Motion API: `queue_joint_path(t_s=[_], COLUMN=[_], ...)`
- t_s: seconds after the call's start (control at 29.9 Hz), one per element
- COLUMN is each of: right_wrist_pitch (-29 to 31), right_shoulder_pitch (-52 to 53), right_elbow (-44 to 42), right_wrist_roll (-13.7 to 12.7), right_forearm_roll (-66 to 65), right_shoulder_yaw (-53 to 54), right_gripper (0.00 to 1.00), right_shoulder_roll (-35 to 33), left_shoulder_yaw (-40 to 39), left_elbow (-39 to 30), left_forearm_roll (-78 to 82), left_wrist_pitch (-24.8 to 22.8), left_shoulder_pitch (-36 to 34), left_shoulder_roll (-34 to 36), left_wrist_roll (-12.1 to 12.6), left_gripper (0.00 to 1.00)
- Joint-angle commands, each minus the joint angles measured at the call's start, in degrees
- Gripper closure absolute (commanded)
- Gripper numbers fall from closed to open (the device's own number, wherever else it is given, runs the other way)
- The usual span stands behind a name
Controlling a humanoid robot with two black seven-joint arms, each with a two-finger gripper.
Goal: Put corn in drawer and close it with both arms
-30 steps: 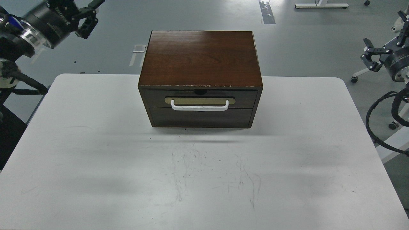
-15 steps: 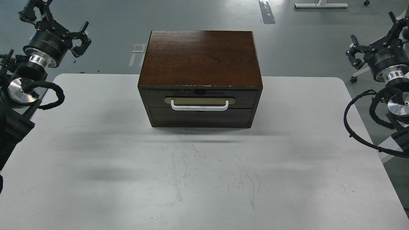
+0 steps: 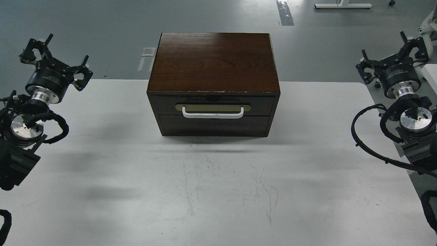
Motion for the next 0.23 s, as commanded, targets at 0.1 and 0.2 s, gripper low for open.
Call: queue_joint_path(t_s=[0.1,0.2], right_wrist_pitch=[0.00,0.00], right_shoulder_pitch=[0.02,0.02], right_elbow=[0.07,0.42], right_wrist_roll=[0.56,0.56], right_forearm_roll=[-0.28,-0.37], right_shoulder_yaw=[-0.97,-1.41], right_gripper=[0.00,0.00], right_shoulder_roll=[-0.01,-0.01], left_shoulder_yaw=[0.38,0.47], left_elbow=[-0.05,-0.05], left_forearm_roll=[0.24,0.33], left_wrist_pitch=[0.00,0.00], left_shoulder_pitch=[0.50,0.59], left_shoulder_roll=[-0.41,-0.41], left_wrist_roll=[0.02,0.02], left_gripper=[0.02,0.02])
